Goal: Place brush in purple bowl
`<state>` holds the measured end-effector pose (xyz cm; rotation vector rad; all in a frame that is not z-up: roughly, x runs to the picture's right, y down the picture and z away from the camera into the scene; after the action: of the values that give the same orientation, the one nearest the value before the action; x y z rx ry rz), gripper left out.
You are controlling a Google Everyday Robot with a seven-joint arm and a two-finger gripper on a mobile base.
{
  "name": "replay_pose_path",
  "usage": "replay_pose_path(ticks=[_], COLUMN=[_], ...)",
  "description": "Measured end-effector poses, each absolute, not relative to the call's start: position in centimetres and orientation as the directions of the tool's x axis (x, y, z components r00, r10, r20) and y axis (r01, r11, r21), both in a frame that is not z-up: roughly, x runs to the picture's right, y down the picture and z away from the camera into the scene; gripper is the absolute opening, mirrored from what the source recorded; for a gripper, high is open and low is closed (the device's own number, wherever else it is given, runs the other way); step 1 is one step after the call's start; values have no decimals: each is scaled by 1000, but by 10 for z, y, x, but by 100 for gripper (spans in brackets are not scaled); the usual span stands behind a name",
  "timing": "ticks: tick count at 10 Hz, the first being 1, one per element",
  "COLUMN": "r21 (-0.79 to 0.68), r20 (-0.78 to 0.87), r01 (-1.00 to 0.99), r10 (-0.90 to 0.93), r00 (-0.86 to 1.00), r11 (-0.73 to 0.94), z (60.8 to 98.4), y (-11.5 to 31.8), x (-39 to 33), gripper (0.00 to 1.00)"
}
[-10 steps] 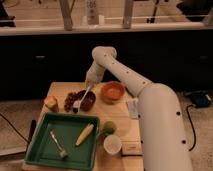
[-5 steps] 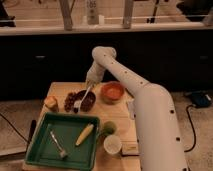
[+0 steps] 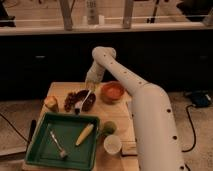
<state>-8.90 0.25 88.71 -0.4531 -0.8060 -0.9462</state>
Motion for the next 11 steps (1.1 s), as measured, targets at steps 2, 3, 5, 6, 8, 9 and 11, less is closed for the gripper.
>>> replay_pose_path(ticks=[2, 3, 5, 6, 8, 9, 11], r21=[-6, -6, -6, -8, -15, -17, -20], r20=[780, 782, 786, 787, 789, 789, 791], r01=[851, 852, 853, 853, 854, 854, 857], r10=[-530, -528, -525, -523, -518, -517, -516], r00=[332, 330, 327, 326, 329, 331, 328], r11=[524, 524, 521, 521, 520, 521, 515], z=[888, 889, 890, 891, 891, 891, 891], y=[3, 3, 3, 3, 2, 2, 3], x=[-87, -88, -88, -88, -85, -85, -86], gripper=[80, 80, 80, 80, 80, 80, 80])
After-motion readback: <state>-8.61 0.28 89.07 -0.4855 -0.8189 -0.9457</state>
